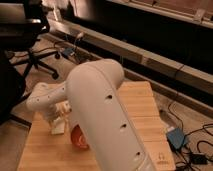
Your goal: Wipe the white sponge on the table
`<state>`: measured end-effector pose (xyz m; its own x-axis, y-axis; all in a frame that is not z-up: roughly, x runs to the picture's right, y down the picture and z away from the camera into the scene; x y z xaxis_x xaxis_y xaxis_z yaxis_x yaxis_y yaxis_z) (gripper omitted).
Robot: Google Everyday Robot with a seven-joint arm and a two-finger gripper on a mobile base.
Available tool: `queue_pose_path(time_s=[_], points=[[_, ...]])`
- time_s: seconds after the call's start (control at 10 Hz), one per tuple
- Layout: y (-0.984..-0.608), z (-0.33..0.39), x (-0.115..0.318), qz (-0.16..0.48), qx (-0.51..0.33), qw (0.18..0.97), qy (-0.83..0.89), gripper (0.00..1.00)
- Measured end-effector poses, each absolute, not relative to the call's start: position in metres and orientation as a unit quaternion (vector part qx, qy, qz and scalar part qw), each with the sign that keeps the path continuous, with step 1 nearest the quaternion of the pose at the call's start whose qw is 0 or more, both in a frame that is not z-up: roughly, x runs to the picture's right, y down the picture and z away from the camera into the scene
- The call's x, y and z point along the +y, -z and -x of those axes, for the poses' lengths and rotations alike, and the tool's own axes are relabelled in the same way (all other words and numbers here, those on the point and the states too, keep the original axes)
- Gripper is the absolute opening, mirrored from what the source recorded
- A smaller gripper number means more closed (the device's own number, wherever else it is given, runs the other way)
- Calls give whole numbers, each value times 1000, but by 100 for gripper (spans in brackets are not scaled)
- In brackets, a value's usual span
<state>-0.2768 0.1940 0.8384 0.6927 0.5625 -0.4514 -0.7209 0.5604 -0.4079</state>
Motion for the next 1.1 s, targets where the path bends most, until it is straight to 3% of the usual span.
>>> queue_pose_path(time_s=[0.2, 0.4, 1.1], points=[[-839, 278, 197, 294, 139, 872, -366, 33], [-841, 278, 201, 296, 144, 871, -365, 23], [-840, 284, 212, 303, 150, 872, -353, 22]])
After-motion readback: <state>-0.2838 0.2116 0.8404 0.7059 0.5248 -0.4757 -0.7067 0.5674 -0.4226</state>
